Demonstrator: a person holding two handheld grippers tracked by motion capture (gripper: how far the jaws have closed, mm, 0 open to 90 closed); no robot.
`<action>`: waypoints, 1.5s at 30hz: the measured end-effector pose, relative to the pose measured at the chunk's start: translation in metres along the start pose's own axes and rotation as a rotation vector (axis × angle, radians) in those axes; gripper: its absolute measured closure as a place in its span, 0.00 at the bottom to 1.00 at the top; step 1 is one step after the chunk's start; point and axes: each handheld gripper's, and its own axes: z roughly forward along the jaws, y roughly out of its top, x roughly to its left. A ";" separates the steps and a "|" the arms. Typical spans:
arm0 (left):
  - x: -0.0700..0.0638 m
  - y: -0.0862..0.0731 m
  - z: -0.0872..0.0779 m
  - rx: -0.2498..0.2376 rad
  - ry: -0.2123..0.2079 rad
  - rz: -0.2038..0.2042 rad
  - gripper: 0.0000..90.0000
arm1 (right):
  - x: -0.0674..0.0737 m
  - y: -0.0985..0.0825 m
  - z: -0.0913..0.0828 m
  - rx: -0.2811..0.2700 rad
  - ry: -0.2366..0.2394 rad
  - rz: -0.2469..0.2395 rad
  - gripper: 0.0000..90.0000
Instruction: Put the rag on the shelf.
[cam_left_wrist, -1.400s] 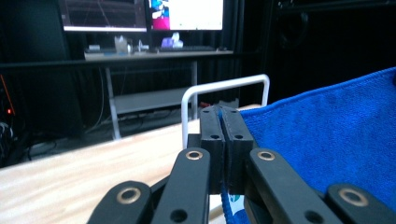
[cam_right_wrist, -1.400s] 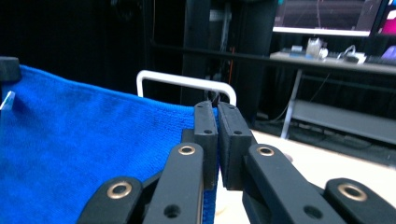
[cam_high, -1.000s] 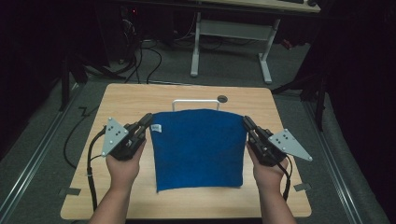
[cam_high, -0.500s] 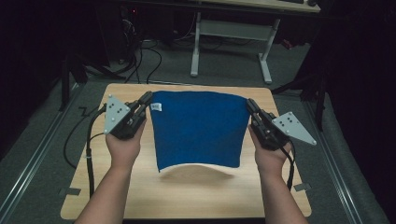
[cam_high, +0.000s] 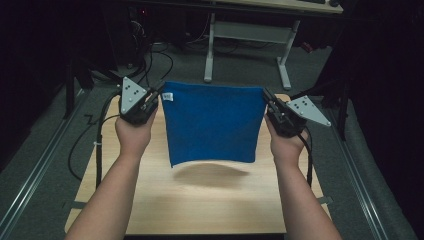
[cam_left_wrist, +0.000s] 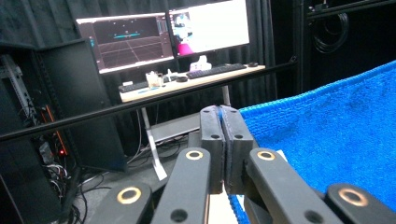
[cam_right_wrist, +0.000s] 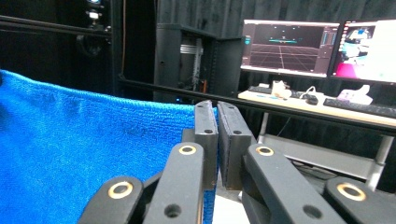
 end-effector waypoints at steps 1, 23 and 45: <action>0.002 0.001 0.005 0.010 0.008 0.010 0.99 | -0.001 0.001 0.003 0.001 -0.002 0.001 0.98; 0.027 0.008 0.060 0.056 0.085 0.029 0.99 | -0.019 0.012 0.070 0.066 -0.070 -0.052 0.98; 0.032 -0.079 0.091 0.304 0.009 -0.042 0.99 | -0.024 -0.054 0.108 0.289 -0.063 -0.092 0.98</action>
